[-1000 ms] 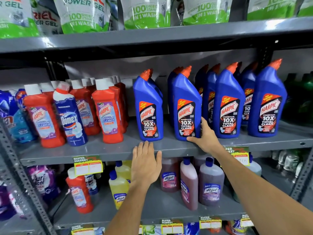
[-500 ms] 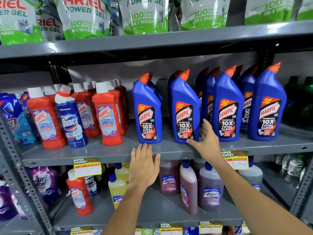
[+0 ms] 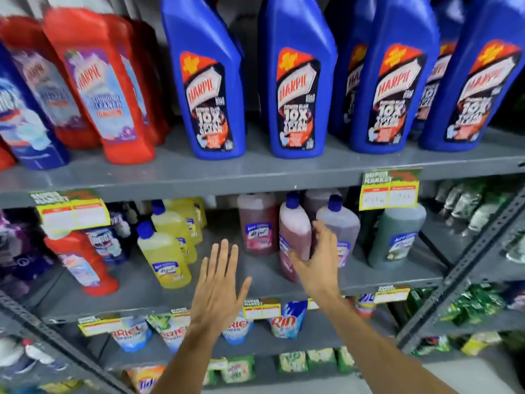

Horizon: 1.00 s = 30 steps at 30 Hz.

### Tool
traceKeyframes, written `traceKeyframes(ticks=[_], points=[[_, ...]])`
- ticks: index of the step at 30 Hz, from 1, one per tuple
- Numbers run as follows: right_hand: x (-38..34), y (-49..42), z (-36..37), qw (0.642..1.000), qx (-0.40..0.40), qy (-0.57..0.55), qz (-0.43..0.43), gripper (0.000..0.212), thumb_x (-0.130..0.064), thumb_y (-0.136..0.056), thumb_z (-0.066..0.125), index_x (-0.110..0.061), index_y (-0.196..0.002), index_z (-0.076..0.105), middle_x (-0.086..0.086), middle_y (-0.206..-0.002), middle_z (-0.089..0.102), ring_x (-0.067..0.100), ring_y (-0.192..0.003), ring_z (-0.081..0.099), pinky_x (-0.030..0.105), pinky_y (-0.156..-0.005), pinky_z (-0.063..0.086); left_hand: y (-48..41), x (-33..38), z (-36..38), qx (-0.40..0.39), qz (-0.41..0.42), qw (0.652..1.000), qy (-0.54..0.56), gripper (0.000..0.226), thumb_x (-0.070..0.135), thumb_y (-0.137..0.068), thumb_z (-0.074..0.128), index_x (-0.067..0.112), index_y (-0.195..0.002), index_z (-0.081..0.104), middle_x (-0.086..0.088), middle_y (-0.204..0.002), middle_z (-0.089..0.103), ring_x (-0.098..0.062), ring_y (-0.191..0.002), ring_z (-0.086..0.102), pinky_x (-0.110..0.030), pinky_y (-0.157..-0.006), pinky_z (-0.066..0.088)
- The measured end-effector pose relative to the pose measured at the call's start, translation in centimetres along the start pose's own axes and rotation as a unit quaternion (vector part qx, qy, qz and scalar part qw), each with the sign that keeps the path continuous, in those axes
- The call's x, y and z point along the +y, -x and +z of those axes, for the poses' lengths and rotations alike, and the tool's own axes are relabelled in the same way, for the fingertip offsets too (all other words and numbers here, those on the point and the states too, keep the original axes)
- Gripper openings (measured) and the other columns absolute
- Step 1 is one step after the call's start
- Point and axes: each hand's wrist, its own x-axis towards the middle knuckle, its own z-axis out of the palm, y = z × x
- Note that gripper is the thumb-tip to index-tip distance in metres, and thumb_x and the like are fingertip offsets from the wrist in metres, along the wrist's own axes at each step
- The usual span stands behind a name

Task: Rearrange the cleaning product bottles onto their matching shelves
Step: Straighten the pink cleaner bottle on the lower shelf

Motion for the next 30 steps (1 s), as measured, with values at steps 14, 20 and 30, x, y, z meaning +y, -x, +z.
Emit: traceKeyframes(ticks=[14,20,30], points=[[7.3,-0.4,5.8,0.982,-0.013,0.127,0.137,0.075,-0.044,-0.085,0.076,-0.021,-0.142,0.034,0.016,-0.129,0.065,0.046,-0.113,0.062,0.051,-0.088,0.049,2.3,-4.4,10.9,-0.133,-0.072,0.987,0.050,0.083,0.059,-0.089,0.007,0.012,-0.155,0.022,-0.014,-0.164,0.015,-0.033,-0.152,0.011,-0.050,-0.122,0.007],[8.3,-0.7,5.6,0.986,-0.103,0.102,0.088,0.071,-0.042,-0.079,0.082,-0.021,-0.133,0.040,0.009,-0.115,0.072,0.040,-0.101,0.065,0.040,-0.079,0.048,2.2,-4.1,11.5,-0.115,-0.094,0.986,0.079,0.076,0.054,-0.093,0.013,0.011,-0.153,0.029,-0.014,-0.162,0.024,-0.035,-0.151,0.018,-0.054,-0.121,0.012],[8.8,-2.8,7.0,0.942,-0.322,-0.018,0.091,0.080,-0.022,-0.068,0.093,-0.037,-0.128,0.043,-0.019,-0.116,0.068,0.002,-0.102,0.069,0.032,-0.091,0.060,2.0,-4.5,11.5,-0.146,-0.087,0.983,0.070,0.065,0.049,-0.102,0.020,0.017,-0.157,0.006,-0.007,-0.167,0.001,-0.026,-0.153,-0.003,-0.047,-0.123,-0.001]])
